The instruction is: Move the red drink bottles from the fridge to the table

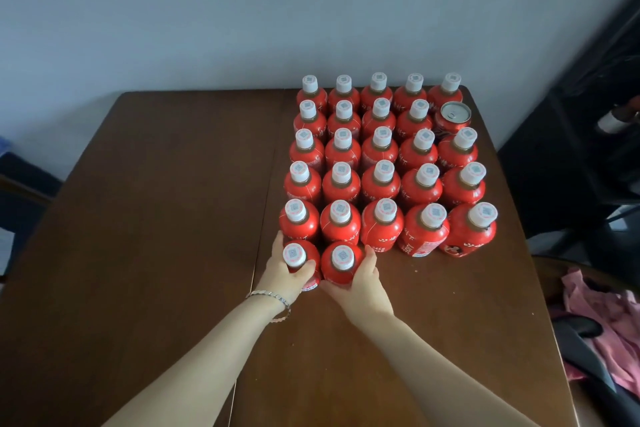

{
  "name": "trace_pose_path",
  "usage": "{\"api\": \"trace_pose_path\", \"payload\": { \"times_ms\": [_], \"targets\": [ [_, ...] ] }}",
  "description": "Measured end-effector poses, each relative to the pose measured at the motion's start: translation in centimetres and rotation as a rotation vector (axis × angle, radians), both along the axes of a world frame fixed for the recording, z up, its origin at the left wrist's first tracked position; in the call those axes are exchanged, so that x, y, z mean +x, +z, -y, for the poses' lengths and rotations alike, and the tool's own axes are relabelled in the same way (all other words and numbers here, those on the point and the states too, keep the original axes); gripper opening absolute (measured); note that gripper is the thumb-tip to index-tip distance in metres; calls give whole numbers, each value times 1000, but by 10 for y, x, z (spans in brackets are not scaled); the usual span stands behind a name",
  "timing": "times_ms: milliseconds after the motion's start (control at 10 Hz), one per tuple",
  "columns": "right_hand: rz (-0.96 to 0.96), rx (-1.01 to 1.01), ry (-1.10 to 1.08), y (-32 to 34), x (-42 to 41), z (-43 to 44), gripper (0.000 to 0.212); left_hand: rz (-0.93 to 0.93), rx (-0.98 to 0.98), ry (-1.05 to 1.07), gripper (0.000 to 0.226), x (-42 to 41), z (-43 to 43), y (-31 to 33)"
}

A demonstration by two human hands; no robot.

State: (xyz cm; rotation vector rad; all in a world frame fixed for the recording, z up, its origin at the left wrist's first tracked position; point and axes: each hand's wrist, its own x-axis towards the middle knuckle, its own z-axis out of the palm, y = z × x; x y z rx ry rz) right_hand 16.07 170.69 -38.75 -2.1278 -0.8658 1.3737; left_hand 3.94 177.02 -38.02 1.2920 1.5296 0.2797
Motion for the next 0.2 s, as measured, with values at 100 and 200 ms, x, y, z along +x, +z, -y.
{"api": "trace_pose_path", "payload": {
  "times_ms": [100,200],
  "targets": [
    [-3,-78,-17,-3,0,-5,104,-75,-50,-30,86,0,1,3],
    [94,-244,105,3,8,-1,76,-249,-95,-48,95,1,2,11]
  ]
}}
